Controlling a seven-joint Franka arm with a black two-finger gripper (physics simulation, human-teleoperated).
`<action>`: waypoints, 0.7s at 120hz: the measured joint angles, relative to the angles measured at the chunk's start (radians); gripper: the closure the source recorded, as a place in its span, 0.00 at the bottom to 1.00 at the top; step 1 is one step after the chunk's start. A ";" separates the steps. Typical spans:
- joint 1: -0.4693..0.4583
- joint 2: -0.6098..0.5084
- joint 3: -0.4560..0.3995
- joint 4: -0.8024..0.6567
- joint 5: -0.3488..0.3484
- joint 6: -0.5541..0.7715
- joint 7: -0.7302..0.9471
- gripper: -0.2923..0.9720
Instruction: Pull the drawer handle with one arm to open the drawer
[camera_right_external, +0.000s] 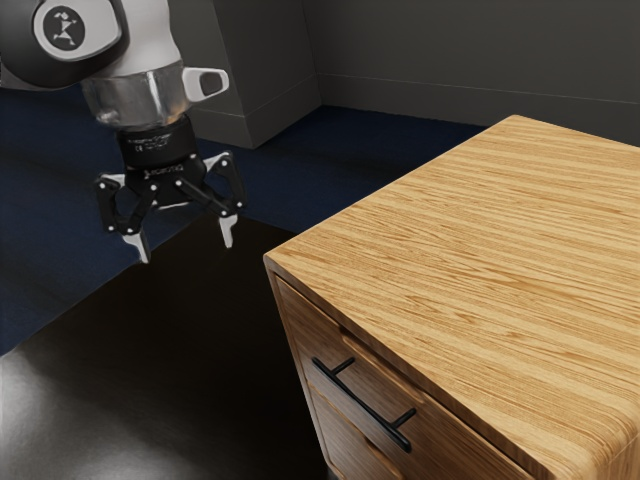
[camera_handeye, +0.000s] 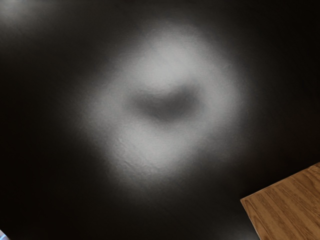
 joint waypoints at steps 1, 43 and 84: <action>-0.001 0.000 0.000 0.000 0.000 0.005 -0.009 0.23; 0.005 -0.020 0.004 0.047 -0.008 0.103 -0.287 0.23; -0.002 -0.378 -0.051 -0.077 -0.007 0.108 -0.448 0.23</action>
